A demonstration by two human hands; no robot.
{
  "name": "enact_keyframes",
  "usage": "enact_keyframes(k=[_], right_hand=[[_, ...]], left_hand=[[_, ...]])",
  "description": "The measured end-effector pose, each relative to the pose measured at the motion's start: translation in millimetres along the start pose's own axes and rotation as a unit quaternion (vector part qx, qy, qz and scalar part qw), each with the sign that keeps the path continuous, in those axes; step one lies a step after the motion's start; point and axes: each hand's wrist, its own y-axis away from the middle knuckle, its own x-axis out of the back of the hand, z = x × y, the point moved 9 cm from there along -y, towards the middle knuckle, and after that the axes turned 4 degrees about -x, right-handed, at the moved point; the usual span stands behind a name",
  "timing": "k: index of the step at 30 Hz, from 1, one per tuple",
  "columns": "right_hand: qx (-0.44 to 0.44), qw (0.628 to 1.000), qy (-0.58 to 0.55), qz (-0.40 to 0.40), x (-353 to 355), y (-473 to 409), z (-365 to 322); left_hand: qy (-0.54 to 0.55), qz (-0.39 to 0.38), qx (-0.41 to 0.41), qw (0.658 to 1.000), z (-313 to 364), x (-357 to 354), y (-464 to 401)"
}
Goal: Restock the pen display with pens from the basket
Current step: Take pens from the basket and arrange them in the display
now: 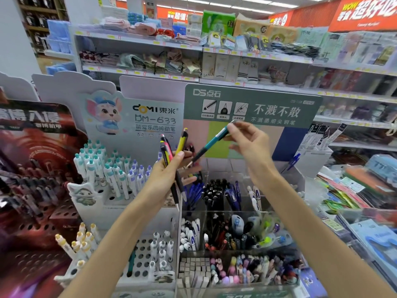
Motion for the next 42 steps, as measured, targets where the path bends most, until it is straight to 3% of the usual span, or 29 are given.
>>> enact_keyframes(k=[4,9,14,17,22,35,39,42], right_hand=[[0.139,0.98,0.119,0.083,13.7,-3.8,-20.4],[0.195,0.941,0.275,0.001,-26.2,3.6,2.7],[0.192,0.926,0.322,-0.042,-47.9,-5.2,20.3],[0.166,0.897,0.4,-0.092,-59.4,-16.3,34.2],[0.154,0.881,0.437,-0.09,-63.7,-27.7,39.3],[0.072,0.814,0.547,-0.181,-66.5,-42.5,42.4],[0.079,0.815,0.548,-0.173,-69.0,-37.2,47.6],[0.072,0.865,0.476,-0.141,-59.5,-27.6,39.8]], left_hand=[[-0.033,0.042,-0.034,0.998,14.8,27.8,-0.3],[-0.017,0.061,-0.029,0.998,17.7,41.4,2.9],[-0.008,0.062,-0.008,0.998,9.2,48.4,3.9],[-0.007,0.061,0.0,0.998,5.9,50.8,2.5],[-0.031,0.05,0.007,0.998,3.2,49.9,1.1],[-0.055,0.02,0.029,0.998,-1.0,39.0,4.5],[-0.058,0.007,0.043,0.997,-3.4,29.6,4.8],[-0.078,-0.001,0.041,0.996,-3.8,25.3,5.1]])
